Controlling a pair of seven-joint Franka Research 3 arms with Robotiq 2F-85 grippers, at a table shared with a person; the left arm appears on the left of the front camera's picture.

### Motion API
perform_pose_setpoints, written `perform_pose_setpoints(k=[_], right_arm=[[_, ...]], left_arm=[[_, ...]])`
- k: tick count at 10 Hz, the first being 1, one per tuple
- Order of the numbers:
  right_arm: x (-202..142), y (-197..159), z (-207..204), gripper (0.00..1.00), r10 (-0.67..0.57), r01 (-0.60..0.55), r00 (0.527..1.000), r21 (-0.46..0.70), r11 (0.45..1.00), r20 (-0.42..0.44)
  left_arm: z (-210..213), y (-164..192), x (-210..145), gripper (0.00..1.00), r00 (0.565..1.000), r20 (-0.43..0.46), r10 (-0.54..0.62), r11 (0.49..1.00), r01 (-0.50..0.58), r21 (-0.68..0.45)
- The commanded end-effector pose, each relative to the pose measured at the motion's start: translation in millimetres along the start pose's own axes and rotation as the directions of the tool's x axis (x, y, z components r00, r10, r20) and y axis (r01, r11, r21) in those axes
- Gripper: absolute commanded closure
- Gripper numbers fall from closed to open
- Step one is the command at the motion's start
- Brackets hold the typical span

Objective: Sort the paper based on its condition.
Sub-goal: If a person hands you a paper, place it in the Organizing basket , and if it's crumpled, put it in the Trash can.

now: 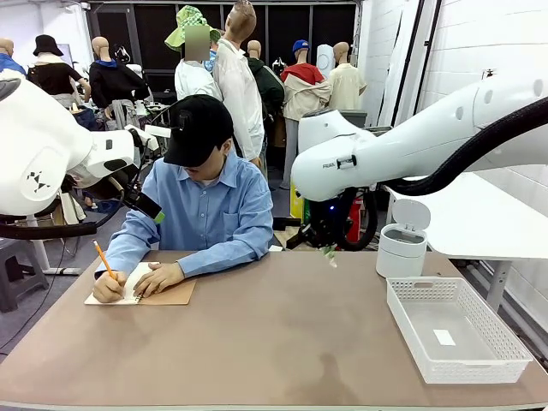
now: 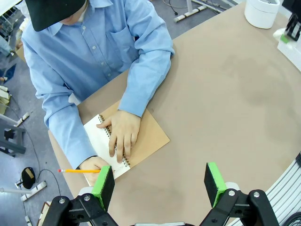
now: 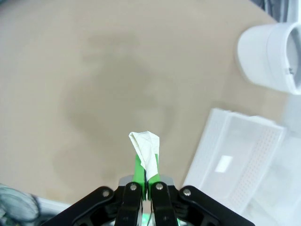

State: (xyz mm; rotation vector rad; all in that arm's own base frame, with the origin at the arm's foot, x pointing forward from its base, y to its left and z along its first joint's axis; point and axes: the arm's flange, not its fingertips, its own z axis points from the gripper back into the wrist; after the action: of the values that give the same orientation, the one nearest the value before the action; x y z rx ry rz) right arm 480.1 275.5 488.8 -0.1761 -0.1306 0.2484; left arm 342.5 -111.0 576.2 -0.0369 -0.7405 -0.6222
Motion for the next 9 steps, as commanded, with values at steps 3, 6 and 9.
perform_pose_setpoints(k=[3, 6, 9], right_arm=[[4.7, -63.1, 7.9, 1.00, 0.044, -0.036, 0.998, -0.204, 0.978, 0.037], [18.2, -109.1, 7.3, 1.00, 0.075, -0.078, 0.997, -0.233, 0.969, -0.024], [14.2, -115.6, 3.0, 1.00, 0.058, -0.061, 0.998, -0.216, 0.975, -0.020]], left_arm=[[0.6, 0.6, 0.0, 0.00, 1.000, 0.002, 0.001, 1.000, -0.001, 0.000], [0.6, 0.6, 0.0, 0.00, 1.000, 0.002, 0.001, 1.000, -0.001, 0.000], [0.6, 0.6, 0.0, 0.00, 1.000, 0.002, 0.001, 1.000, -0.001, 0.000]])
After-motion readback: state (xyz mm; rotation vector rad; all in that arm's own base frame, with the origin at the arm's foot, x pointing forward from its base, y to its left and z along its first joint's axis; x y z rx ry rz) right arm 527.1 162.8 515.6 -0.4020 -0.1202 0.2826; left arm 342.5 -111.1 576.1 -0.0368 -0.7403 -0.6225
